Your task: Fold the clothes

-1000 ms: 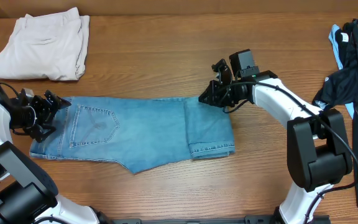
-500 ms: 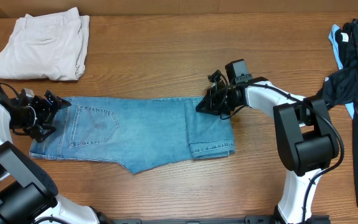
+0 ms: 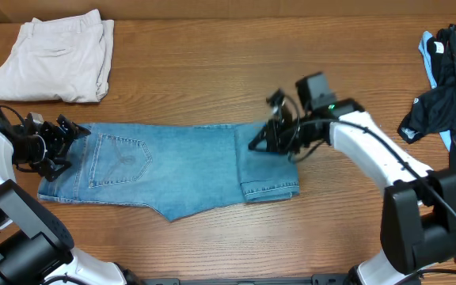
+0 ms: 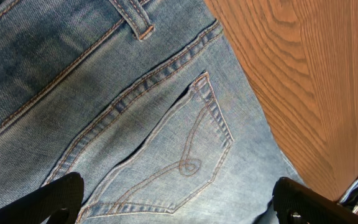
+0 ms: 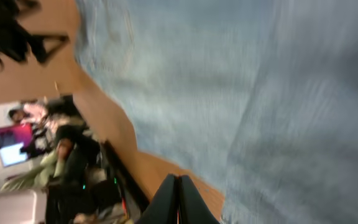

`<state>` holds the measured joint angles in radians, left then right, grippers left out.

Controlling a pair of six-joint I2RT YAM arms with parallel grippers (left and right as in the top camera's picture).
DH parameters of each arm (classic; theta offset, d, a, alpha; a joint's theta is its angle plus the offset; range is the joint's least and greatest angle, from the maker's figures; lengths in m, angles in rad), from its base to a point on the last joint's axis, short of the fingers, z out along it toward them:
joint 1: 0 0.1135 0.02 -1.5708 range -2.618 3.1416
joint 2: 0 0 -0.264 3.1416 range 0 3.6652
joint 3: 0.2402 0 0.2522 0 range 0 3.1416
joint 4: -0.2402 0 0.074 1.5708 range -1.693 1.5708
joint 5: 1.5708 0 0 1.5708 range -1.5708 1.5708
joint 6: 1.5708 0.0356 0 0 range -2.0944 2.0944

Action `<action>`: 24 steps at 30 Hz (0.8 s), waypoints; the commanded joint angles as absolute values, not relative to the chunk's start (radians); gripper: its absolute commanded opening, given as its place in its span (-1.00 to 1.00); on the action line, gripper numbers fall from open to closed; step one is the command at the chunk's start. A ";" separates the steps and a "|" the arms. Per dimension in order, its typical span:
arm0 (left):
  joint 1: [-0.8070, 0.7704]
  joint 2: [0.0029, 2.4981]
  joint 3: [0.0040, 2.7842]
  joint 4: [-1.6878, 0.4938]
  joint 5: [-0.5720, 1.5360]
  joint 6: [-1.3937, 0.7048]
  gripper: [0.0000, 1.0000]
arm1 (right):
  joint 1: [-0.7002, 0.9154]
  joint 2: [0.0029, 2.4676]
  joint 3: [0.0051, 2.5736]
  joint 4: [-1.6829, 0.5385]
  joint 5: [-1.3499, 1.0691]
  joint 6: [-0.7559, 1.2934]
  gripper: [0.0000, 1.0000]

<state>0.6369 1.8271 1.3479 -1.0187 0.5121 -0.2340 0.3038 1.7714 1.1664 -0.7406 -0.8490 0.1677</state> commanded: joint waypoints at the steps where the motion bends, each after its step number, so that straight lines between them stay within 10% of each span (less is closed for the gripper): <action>1: 0.640 1.818 1.343 -1.024 0.514 -0.240 1.00 | 0.321 1.790 1.027 -0.677 -0.923 0.149 -0.92; 24: 0.640 1.818 1.343 -1.032 0.514 -0.236 1.00 | 0.296 1.612 0.872 -0.366 -0.959 0.442 -0.89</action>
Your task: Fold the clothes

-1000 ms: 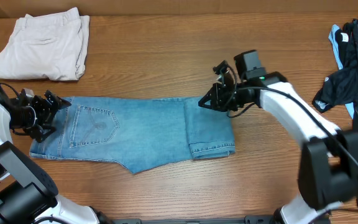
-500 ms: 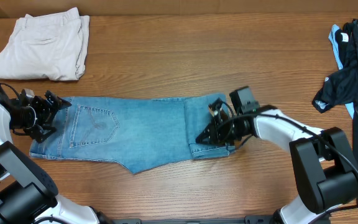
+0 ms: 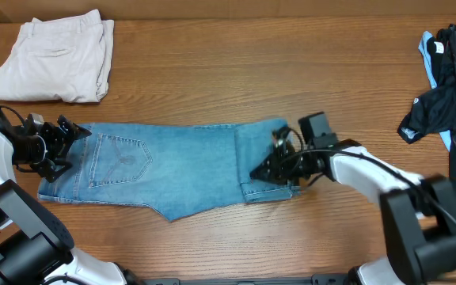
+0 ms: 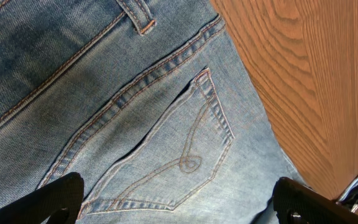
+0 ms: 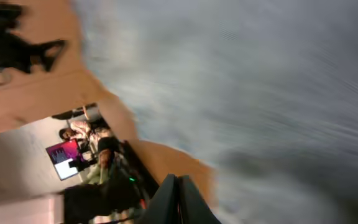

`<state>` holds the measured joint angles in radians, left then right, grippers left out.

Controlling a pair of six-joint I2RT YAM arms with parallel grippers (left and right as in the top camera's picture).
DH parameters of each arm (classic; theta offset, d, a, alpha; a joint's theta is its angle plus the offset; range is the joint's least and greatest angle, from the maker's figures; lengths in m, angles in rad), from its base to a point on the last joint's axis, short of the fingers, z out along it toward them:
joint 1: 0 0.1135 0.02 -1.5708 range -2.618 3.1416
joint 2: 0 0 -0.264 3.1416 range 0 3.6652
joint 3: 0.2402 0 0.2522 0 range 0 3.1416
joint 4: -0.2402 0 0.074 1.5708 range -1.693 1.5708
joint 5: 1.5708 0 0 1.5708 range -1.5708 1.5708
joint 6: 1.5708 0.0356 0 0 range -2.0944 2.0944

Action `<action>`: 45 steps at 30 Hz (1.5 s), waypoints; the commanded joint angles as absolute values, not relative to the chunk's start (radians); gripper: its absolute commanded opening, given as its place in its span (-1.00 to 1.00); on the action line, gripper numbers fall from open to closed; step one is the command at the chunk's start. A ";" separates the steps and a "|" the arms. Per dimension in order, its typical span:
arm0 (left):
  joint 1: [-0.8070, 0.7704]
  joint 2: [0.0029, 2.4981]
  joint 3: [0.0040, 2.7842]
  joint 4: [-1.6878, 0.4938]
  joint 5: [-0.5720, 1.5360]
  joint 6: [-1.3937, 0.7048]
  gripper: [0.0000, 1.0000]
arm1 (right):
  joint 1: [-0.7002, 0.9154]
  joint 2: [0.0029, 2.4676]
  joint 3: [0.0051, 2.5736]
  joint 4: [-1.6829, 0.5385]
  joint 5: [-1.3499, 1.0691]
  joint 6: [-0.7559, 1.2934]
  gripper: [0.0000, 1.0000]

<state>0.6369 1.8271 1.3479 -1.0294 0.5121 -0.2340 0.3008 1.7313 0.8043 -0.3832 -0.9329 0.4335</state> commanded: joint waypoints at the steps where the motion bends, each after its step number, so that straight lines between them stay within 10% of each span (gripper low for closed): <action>1: 0.640 1.818 1.343 -1.032 0.513 -0.236 1.00 | 0.297 1.596 0.873 -0.368 -0.961 0.442 -0.89; 16: 0.640 1.818 1.343 -1.031 0.513 -0.236 1.00 | 0.315 1.869 0.817 -0.365 -0.989 0.591 -0.92; 30: 0.640 1.818 1.343 -1.024 0.513 -0.236 1.00 | 0.260 1.641 0.862 -0.315 -0.989 0.598 -0.92; 45: 0.640 1.818 1.343 -1.020 0.514 -0.236 1.00 | -0.159 1.541 0.869 -0.585 -0.841 0.007 0.26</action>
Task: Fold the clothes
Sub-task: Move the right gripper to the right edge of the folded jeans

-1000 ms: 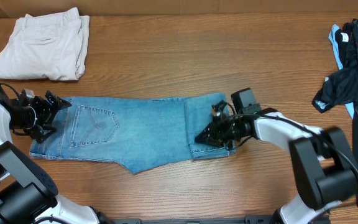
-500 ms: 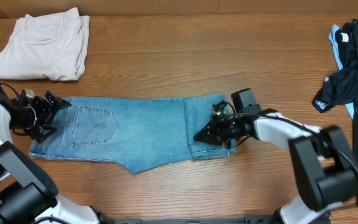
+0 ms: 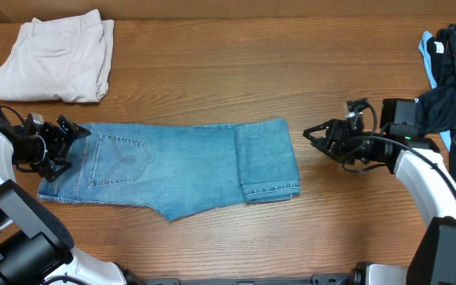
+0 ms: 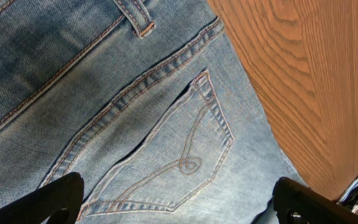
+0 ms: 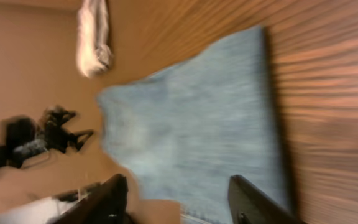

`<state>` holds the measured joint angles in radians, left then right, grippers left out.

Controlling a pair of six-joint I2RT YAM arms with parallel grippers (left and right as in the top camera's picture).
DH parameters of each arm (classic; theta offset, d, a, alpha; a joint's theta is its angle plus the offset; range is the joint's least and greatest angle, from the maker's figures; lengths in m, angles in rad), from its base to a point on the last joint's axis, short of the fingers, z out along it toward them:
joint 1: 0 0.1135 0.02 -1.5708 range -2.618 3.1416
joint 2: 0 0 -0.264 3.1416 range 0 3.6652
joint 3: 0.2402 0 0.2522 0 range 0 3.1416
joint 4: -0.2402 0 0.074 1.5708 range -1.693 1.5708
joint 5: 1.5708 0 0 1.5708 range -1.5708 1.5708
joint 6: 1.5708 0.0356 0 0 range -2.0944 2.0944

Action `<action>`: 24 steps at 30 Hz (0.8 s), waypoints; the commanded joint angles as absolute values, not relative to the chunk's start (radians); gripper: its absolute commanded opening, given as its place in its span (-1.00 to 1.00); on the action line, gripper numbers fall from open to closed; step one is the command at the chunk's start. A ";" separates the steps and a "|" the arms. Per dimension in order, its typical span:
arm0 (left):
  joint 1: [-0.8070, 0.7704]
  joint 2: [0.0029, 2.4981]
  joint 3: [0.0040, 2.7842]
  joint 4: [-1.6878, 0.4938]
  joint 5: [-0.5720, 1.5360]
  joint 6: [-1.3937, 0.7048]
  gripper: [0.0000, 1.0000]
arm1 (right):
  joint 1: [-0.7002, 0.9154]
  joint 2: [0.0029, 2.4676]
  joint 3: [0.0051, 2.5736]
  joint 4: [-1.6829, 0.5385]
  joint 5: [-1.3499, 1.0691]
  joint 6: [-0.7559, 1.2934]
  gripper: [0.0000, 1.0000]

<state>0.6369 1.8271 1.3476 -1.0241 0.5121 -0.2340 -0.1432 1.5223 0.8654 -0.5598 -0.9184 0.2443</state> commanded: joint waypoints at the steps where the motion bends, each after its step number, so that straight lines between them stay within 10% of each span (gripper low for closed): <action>1: 0.640 1.818 1.343 -1.021 0.514 -0.236 1.00 | -0.159 1.549 0.869 -0.600 -0.830 -0.044 0.36; 7: 0.640 1.818 1.343 -1.024 0.514 -0.241 1.00 | -0.123 1.602 0.868 -0.612 -0.673 -0.151 0.66; 24: 0.640 1.818 1.343 -1.022 0.514 -0.241 1.00 | -0.090 1.796 0.866 -0.537 -0.754 -0.081 0.59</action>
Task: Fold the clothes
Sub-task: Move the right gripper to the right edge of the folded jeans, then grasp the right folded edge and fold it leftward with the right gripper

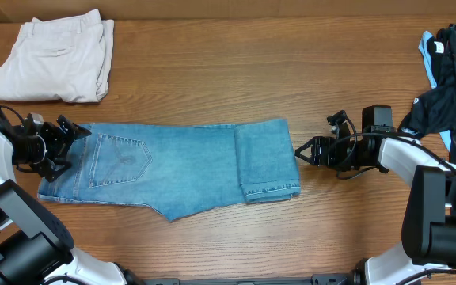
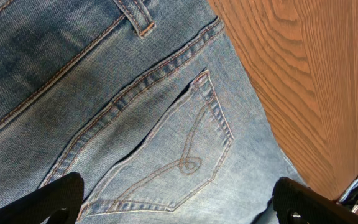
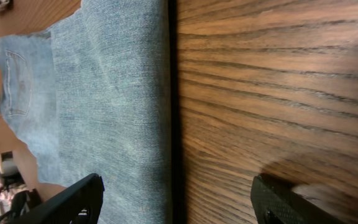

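Blue jeans (image 1: 172, 168) lie flat across the table, back pocket (image 2: 179, 149) up, with the leg end folded over at the right (image 1: 267, 158). My left gripper (image 1: 60, 145) is open over the waistband end, its fingers (image 2: 58, 198) spread above the denim around the pocket (image 2: 178, 206). At the folded right edge, my right gripper (image 1: 303, 152) stands open and low; one finger (image 3: 79, 198) is over the denim and the other over bare wood, straddling the fold edge (image 3: 168, 93). Nothing is held in either gripper (image 3: 176, 202).
A folded beige garment (image 1: 54, 51) lies at the back left corner. A heap of dark and blue clothes (image 1: 450, 71) sits at the right edge, close behind my right arm. Bare wooden table (image 1: 212, 71) stretches behind the jeans.
My right gripper has moved left and lower, from a spot well right of the jeans to right against the folded edge, still open. The left arm and the jeans have not moved.
My right gripper was shut on top of the folded-over leg part, first near its far side, then near its front side. Then it stood open, off the jeans to the right. Now it is open at the fold's edge. The left gripper stayed open at the waistband.
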`<state>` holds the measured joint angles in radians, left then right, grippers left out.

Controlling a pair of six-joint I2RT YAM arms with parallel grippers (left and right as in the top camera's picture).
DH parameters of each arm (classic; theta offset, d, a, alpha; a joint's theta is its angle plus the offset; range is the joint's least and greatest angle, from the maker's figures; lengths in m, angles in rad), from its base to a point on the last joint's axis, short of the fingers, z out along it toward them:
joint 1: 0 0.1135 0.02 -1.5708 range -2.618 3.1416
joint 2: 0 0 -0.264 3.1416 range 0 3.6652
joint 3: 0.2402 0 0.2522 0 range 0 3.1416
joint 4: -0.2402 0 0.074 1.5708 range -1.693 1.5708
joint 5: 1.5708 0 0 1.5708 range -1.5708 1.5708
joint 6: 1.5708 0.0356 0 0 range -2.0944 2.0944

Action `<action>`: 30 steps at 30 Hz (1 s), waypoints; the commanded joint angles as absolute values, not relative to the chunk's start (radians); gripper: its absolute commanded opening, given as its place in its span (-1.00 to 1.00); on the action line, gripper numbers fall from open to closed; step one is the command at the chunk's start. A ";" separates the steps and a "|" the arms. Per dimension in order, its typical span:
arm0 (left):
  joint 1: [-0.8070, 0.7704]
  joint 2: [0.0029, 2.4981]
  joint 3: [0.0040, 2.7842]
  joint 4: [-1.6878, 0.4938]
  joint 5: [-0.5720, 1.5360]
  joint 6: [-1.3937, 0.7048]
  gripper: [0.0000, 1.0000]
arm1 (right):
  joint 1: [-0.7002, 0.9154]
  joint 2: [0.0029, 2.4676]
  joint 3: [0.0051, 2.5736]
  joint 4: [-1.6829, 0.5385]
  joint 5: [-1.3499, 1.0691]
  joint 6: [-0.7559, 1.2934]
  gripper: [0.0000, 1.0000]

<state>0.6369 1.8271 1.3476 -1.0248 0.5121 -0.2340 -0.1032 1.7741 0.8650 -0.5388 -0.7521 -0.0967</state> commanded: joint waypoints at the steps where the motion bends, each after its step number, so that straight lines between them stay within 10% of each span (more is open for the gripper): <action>1: 0.640 1.818 1.343 -1.021 0.514 -0.241 1.00 | -0.083 1.796 0.865 -0.537 -0.754 -0.077 0.59; 10: 0.640 1.818 1.343 -1.020 0.514 -0.241 1.00 | 0.081 1.796 0.862 -0.513 -0.705 0.007 0.54; 20: 0.640 1.818 1.343 -1.017 0.514 -0.240 1.00 | 0.083 1.796 0.862 -0.505 -0.690 0.035 -0.73; 30: 0.640 1.818 1.343 -1.019 0.513 -0.240 1.00 | 0.026 1.795 0.950 -0.564 -0.577 0.036 -0.92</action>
<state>0.6373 1.8271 1.3476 -1.0183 0.5121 -0.2340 0.0731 1.7924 0.8841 -0.5388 -0.6724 0.0334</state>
